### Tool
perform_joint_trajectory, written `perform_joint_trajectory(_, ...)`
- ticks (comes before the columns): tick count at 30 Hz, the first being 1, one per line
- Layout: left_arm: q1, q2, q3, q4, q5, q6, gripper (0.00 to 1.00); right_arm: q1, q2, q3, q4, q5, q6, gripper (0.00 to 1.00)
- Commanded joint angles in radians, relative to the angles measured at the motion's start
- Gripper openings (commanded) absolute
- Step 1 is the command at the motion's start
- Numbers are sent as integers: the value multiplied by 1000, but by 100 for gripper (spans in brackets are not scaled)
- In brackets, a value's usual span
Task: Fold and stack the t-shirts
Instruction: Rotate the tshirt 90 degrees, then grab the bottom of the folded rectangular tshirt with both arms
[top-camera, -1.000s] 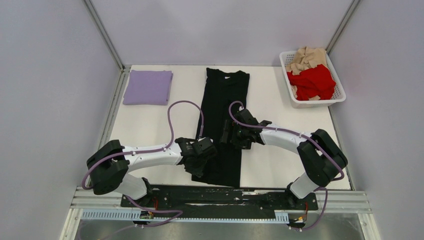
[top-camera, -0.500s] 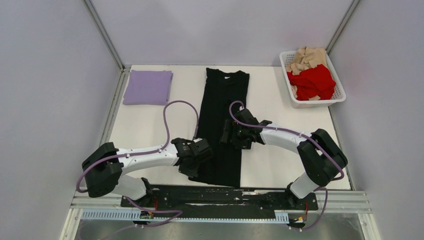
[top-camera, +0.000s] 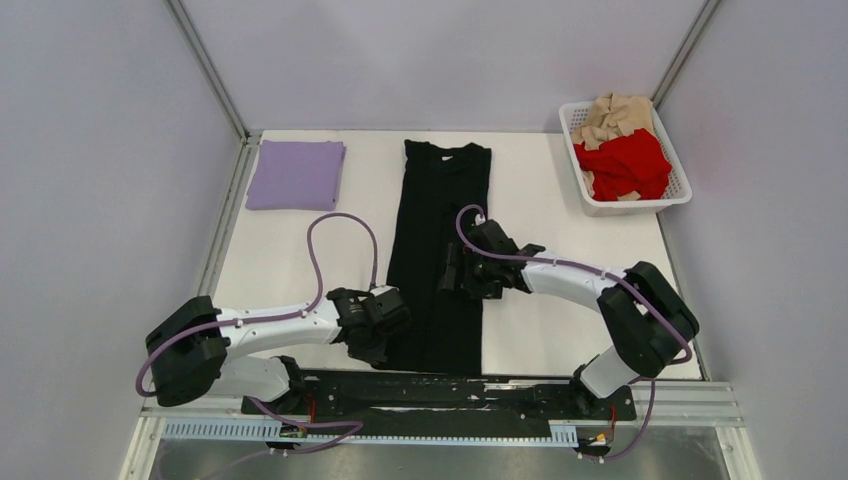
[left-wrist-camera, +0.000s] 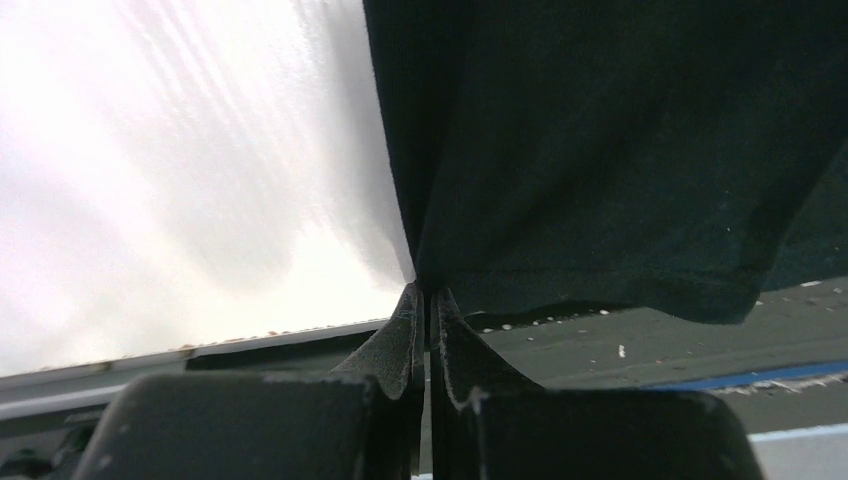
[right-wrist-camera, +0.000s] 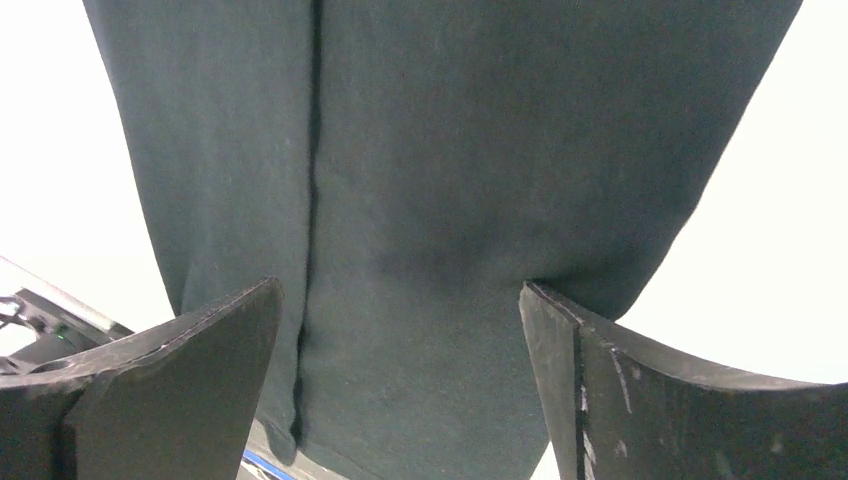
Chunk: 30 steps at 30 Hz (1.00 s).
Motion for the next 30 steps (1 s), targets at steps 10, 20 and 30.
perform_joint_trajectory(10, -6, -210, -128, 114, 70, -170, 0, 211, -481, -159, -333, 36, 14, 90)
perform_joint_trajectory(20, -6, -223, -134, 96, 67, -187, 0, 373, -374, -256, -373, -82, 174, 64)
perform_joint_trajectory(30, -6, -237, -136, 138, 71, -179, 0, 379, -383, -282, -310, -152, 188, 22)
